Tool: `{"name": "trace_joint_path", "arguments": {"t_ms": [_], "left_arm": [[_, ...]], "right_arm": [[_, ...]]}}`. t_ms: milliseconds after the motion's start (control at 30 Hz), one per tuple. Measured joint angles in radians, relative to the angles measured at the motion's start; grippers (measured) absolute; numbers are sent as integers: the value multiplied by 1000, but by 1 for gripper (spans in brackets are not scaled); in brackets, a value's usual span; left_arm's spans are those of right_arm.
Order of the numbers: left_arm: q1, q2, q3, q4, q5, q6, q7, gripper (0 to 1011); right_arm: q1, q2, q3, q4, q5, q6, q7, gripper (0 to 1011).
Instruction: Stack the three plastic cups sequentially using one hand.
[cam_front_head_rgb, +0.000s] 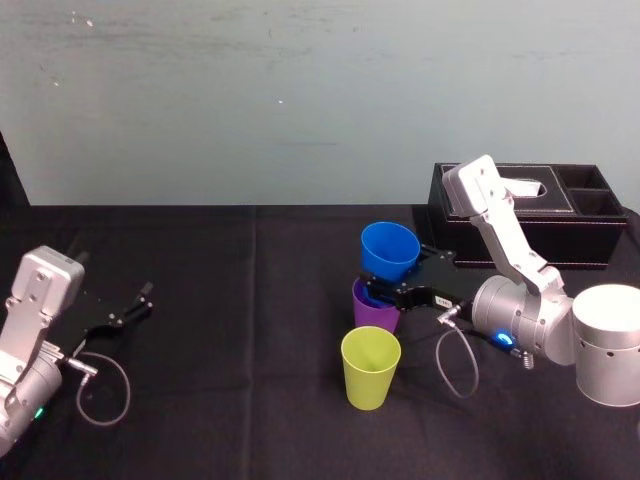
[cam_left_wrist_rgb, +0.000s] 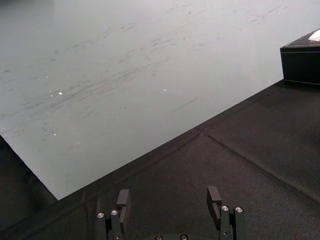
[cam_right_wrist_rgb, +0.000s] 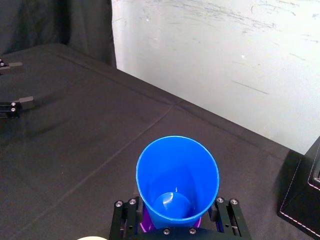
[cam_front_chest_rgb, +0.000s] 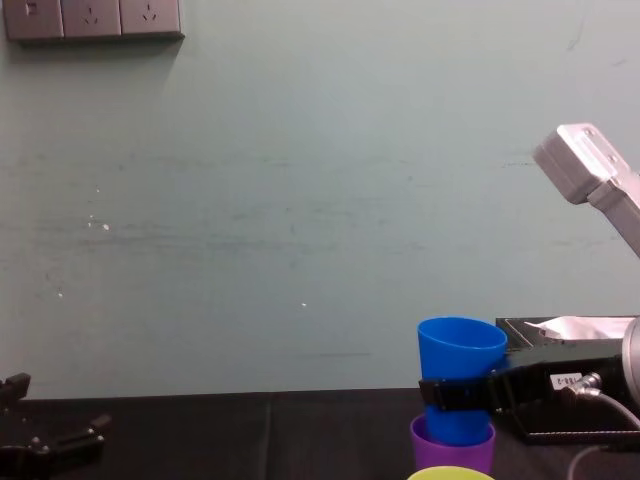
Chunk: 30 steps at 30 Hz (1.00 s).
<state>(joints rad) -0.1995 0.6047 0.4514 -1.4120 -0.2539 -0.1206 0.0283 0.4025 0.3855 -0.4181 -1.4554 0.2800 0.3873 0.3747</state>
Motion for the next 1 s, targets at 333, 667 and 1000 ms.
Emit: {"name": "trace_joint_path", "arguments": {"t_ms": [333,667,1000], "left_arm": [[0,0,0,0,0,0,0,1000],[0,0,0,0,0,0,0,1000],[0,0,0,0,0,0,0,1000]], "right_arm": [[0,-7,-4,12,-13,-4,1,707],[-2,-14,-8,24,-30,-9,1,707],[-2,-15,-9,26,-31,-10,2,707]]}}
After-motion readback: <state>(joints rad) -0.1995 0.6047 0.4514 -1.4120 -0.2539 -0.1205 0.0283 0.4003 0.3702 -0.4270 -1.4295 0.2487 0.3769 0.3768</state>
